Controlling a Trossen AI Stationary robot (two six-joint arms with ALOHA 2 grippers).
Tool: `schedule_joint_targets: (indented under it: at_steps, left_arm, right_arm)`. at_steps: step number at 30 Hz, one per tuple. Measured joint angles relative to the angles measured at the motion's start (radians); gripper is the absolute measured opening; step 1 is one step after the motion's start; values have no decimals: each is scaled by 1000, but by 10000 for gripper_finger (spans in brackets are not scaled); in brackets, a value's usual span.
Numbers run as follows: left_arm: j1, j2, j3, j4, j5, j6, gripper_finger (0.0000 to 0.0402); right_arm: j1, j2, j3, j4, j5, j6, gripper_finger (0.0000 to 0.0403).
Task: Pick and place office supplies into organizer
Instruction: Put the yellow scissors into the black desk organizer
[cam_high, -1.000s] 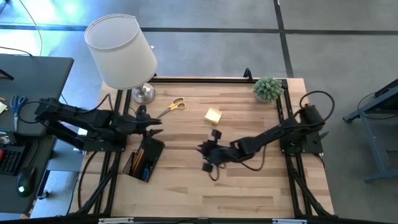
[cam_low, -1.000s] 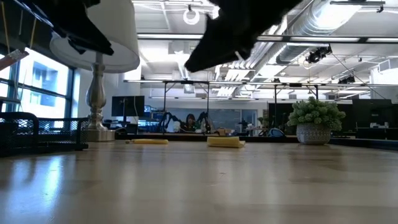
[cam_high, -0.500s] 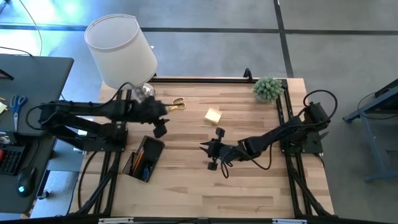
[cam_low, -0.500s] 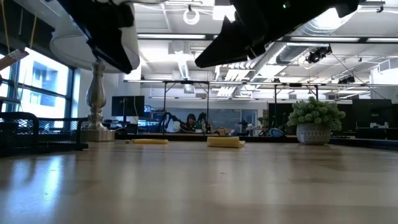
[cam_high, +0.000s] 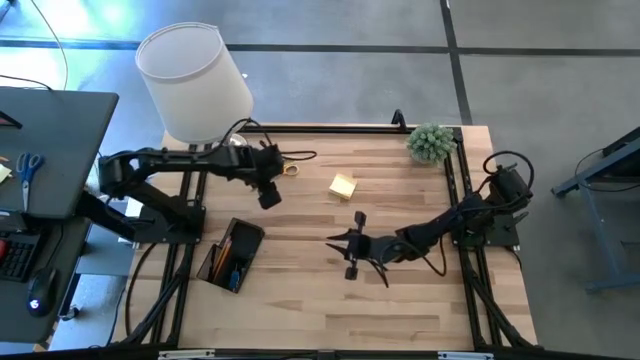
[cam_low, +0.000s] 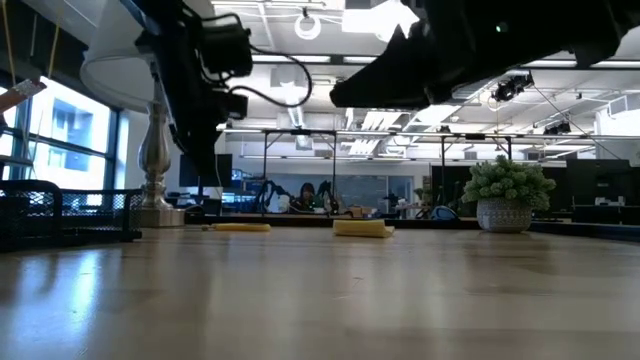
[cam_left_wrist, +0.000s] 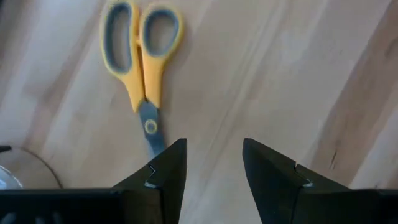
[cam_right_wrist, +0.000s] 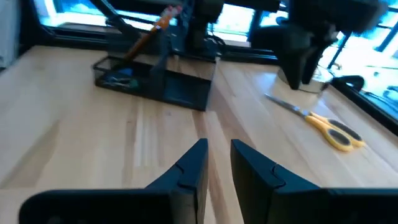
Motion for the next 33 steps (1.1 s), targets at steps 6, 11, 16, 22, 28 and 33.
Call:
schedule_joint_targets:
  at_steps: [6,11,16,22,28,33]
  left_arm:
    - [91,53,0,9,36,44,145]
    - [163,95,0,28,37,59,145]
    - [198,154,0,58,70,57,145]
    - [198,215,0,105,54,49,145]
    - [198,233,0,157,23,41,145]
    - [203,233,0,159,24,42,145]
  right_arm:
    - [1,0,-10,33,-31,-15,62]
    - [0,0,-10,35,-52,-19,62]
    - [1,0,-10,36,-83,-19,62]
    - [1,0,-10,37,-84,-19,62]
    - [1,0,-10,37,-85,-15,62]
    - [1,0,-10,37,-95,-13,62]
